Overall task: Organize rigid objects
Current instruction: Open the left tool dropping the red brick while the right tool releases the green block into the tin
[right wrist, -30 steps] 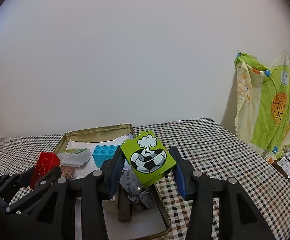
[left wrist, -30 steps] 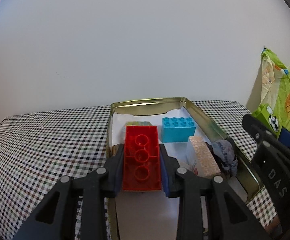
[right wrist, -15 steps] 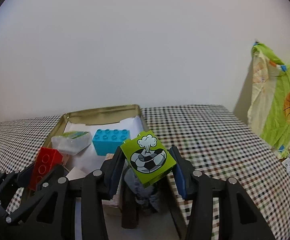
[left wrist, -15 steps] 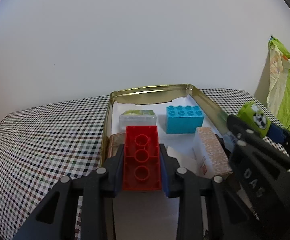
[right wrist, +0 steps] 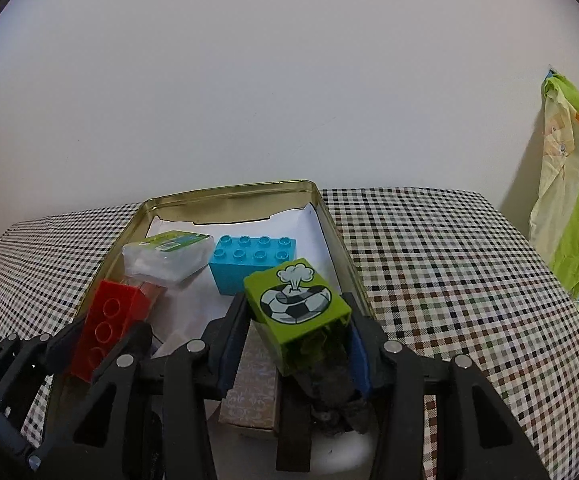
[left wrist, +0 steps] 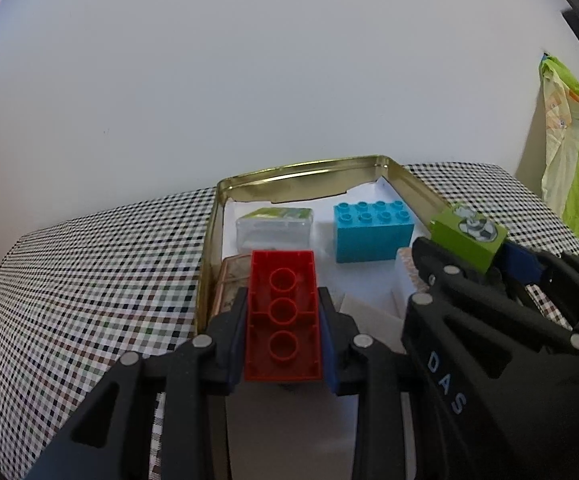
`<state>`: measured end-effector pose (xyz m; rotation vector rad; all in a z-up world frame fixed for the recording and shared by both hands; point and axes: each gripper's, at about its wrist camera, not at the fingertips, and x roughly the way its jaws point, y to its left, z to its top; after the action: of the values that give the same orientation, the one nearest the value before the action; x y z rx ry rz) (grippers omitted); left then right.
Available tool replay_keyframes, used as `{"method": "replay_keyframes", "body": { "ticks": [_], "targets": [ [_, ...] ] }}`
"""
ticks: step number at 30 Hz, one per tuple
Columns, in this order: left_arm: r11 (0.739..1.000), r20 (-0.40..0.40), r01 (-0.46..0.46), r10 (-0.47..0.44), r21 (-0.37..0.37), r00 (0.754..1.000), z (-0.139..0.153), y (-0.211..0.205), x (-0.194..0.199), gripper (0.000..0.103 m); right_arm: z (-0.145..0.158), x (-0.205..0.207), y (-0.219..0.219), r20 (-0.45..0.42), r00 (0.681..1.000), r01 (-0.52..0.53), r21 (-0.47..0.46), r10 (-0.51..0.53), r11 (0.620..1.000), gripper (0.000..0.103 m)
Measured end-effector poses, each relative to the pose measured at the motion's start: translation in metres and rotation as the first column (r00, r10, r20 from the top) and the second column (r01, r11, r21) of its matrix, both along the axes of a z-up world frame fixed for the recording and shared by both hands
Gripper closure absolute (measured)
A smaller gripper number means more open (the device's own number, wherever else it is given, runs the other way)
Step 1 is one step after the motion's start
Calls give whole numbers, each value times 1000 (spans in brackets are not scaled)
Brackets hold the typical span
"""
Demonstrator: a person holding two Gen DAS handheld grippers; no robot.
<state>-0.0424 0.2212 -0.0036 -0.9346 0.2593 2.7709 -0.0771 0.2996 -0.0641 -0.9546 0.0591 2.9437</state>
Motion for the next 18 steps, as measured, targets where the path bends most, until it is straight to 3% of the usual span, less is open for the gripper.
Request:
{"method": "replay_keyframes", "body": {
  "ticks": [9, 12, 13, 14, 18],
  "targets": [
    [1000, 11, 9, -9, 9, 1000, -3, -4, -2, 72, -2, 3, 3, -2, 1000, 6, -21, -6, 1000, 53],
    [999, 18, 29, -30, 22, 999, 0, -3, 1, 42, -3, 2, 4, -5, 1000, -21, -58, 21, 998, 41],
    [999, 0, 36, -36, 16, 999, 2, -2, 4, 26, -3, 2, 5, -8, 1000, -30, -81, 30, 996, 35],
    [1000, -28, 27, -27, 7, 999, 4, -1, 9, 21, -3, 3, 6, -13, 999, -36, -100, 35, 994, 33],
    [1000, -41, 23, -22, 18, 999, 3, -3, 10, 21, -1, 7, 4, -24, 1000, -2, -98, 0, 995, 32]
  ]
}}
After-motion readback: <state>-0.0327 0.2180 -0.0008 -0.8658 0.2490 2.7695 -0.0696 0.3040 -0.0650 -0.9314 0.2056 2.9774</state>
